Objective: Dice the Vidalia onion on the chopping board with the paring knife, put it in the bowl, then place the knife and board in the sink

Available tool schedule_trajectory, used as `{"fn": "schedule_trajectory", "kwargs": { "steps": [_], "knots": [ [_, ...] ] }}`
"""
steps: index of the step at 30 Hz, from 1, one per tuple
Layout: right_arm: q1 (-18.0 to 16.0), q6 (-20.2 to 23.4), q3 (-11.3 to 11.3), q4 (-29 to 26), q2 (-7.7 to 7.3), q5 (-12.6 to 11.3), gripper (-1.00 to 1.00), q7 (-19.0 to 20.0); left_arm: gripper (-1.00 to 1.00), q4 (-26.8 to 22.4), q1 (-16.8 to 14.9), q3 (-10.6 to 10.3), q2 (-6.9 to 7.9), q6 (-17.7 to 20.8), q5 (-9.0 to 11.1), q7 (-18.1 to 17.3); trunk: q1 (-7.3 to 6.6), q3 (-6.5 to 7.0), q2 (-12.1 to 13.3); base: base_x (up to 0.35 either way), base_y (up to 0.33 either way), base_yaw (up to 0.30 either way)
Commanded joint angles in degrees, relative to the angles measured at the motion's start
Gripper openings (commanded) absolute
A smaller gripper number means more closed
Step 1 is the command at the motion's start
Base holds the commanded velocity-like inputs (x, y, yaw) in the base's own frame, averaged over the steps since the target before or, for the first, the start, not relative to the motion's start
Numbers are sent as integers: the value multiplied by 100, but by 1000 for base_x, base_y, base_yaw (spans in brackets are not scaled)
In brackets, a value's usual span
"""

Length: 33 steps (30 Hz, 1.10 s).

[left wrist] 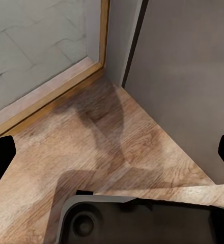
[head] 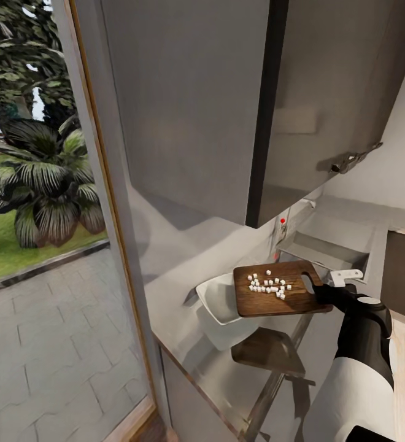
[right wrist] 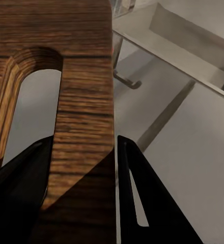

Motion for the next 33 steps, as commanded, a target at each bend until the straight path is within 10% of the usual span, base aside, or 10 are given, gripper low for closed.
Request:
{"fn": "schedule_trajectory", "kwargs": {
  "steps": [1,10,13,33],
  "knots": [
    [-10,9,-12,-9,5,29,-100,37,100,-7,1,8,-3,-3,40,-22,4,-12,-13,0,0,0],
    [-12,185,49,-8,29,183,-100,26,100,48,1,8,-3,-5,40,-23,4,-12,-13,0,0,0],
    [-12,349,374,-8,29,339,-100,16,100,51,1,8,-3,-7,40,-23,4,-12,-13,0,0,0],
    [-11,365,401,-26,29,336,-100,19,100,54,-1,8,-3,-6,40,-23,4,103,-13,0,0,0]
  ]
}}
